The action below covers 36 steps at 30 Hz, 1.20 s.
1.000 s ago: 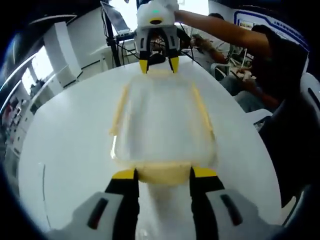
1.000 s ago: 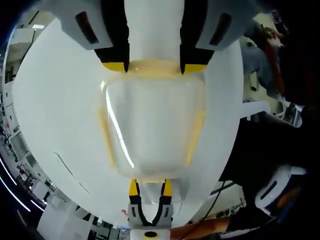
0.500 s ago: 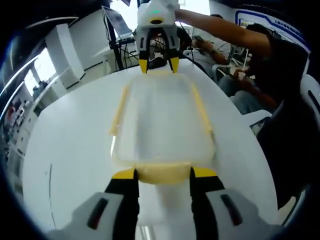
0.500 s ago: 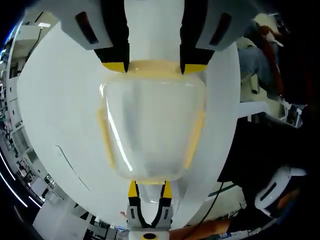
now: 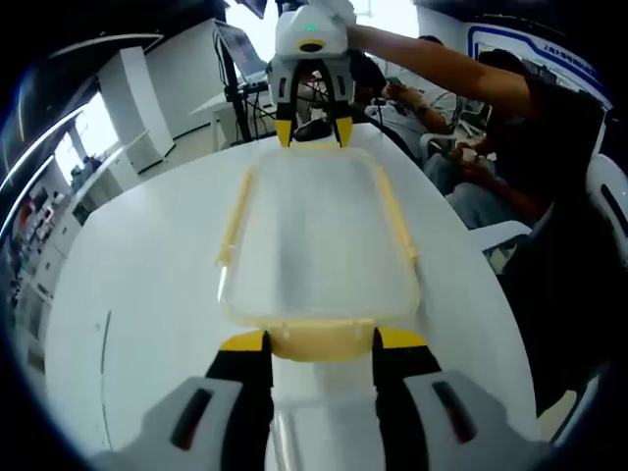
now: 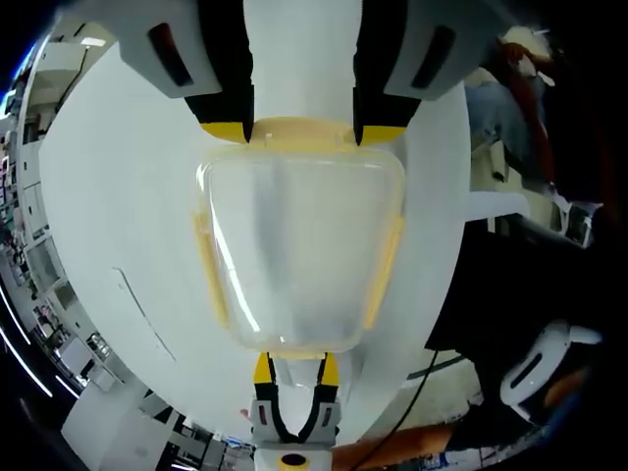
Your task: Snap each plastic latch of the storage box into its locked position after aligning the lid with the box until every specified latch is closed and the lid sits flush.
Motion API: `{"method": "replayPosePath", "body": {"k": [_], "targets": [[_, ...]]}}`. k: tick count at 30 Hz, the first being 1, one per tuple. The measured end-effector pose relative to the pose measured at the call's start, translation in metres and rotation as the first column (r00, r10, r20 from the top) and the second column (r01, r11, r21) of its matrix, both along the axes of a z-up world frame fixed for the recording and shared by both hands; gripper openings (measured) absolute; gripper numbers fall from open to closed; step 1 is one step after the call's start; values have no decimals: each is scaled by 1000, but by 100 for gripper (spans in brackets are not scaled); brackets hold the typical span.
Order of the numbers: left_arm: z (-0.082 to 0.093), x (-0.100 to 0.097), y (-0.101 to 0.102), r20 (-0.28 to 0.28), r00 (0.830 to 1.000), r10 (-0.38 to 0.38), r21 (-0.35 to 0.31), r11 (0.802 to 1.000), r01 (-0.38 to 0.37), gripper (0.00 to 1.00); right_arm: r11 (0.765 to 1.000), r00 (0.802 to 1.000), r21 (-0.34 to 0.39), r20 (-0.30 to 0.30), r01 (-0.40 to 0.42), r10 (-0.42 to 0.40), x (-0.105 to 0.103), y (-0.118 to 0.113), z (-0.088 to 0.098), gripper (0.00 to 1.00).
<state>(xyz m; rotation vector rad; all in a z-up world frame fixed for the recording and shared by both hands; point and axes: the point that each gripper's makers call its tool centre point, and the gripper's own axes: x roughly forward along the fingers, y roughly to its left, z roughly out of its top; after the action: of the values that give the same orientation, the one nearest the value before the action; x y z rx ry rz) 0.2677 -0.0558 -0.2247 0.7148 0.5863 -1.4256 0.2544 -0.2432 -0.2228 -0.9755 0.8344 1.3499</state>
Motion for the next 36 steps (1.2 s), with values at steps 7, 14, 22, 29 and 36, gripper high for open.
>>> {"method": "replayPosePath", "body": {"k": [7, 14, 22, 29, 36], "targets": [[4, -1, 5, 2, 1000, 9, -9, 1000, -9, 38, 1000, 1000, -1, 7, -8, 8, 1, 6, 3, 38], [5, -3, 12, -13, 1000, 18, -27, 999, -19, 38, 1000, 1000, 14, 9, -20, 20, 4, 13, 6, 38], [6, -3, 23, -23, 999, 33, -38, 999, -34, 38, 998, 999, 38, 11, -42, 41, 7, 24, 5, 38], [9, -3, 28, -29, 999, 38, -50, 998, -39, 38, 997, 999, 54, 15, -48, 47, 8, 30, 10, 38], [8, -5, 37, -33, 999, 44, -48, 998, -45, 38, 997, 998, 59, 4, -57, 57, 7, 39, 10, 38]]}}
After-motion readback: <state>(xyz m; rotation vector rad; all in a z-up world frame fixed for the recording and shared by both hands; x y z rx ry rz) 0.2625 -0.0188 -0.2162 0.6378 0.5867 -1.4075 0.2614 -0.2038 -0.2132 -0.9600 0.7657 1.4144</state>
